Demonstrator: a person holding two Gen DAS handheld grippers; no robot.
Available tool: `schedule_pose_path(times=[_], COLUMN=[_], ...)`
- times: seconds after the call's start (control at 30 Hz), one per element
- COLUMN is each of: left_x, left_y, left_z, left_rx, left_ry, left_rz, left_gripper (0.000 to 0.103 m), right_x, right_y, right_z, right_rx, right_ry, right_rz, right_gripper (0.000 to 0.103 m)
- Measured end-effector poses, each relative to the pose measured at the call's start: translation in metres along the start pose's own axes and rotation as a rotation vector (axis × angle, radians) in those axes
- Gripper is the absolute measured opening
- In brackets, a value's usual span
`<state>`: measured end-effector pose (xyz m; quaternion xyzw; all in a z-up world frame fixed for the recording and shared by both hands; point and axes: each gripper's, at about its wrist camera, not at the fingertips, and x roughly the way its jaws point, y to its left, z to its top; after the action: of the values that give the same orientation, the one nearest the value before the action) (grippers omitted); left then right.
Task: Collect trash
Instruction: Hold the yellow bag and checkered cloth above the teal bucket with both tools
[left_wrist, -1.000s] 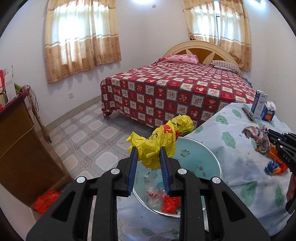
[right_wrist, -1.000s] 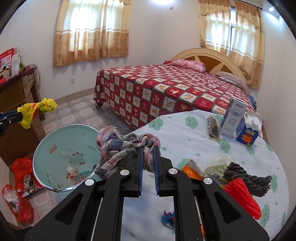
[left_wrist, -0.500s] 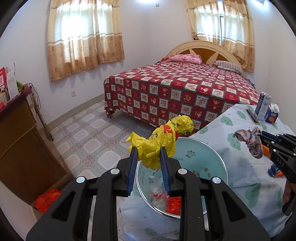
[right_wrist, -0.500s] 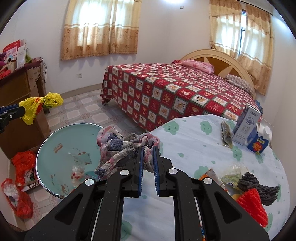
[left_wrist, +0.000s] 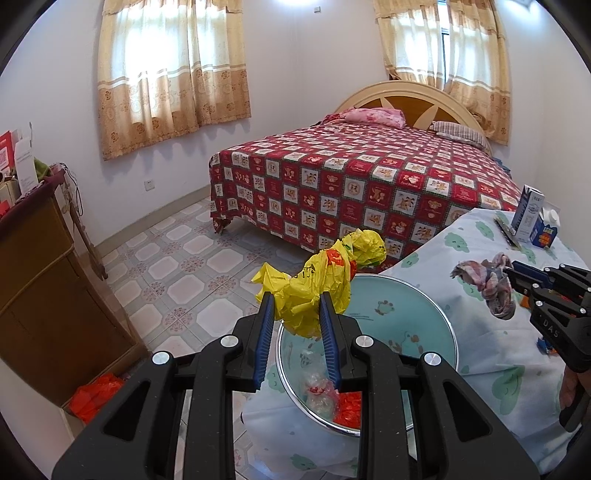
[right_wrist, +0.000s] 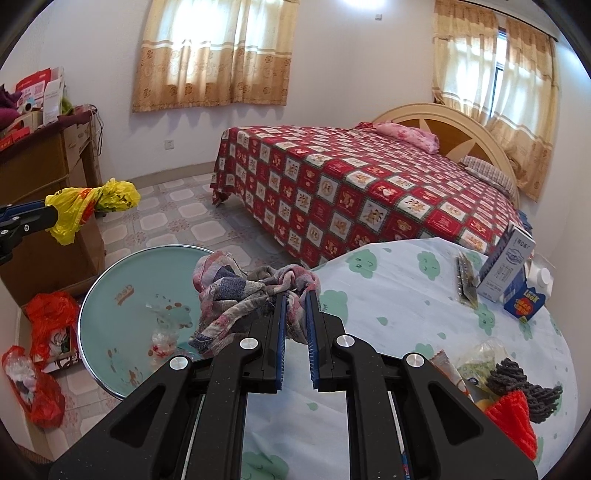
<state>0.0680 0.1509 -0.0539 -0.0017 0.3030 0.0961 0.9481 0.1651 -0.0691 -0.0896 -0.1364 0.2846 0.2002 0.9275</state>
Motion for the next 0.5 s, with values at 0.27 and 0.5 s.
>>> schedule_pose_path(times=[0.27,0.5], left_x=[0.0007,0.0012], left_y=[-0.0014,-0.0030], left_z=[-0.0007,-0.0006], left_rx=[-0.003,-0.002], left_ry=[0.003,0.003], left_rz=[-0.005,-0.004], left_gripper=[0.025,0.025], right_x=[0.0024,0.0021], right_y=[0.0089,0.0109], right_z=[0.0014,0.0012], right_rx=[-0.014,-0.013], right_ry=[0.005,0.006], right_rz=[0.014,0.016], right_gripper=[0.011,0.011])
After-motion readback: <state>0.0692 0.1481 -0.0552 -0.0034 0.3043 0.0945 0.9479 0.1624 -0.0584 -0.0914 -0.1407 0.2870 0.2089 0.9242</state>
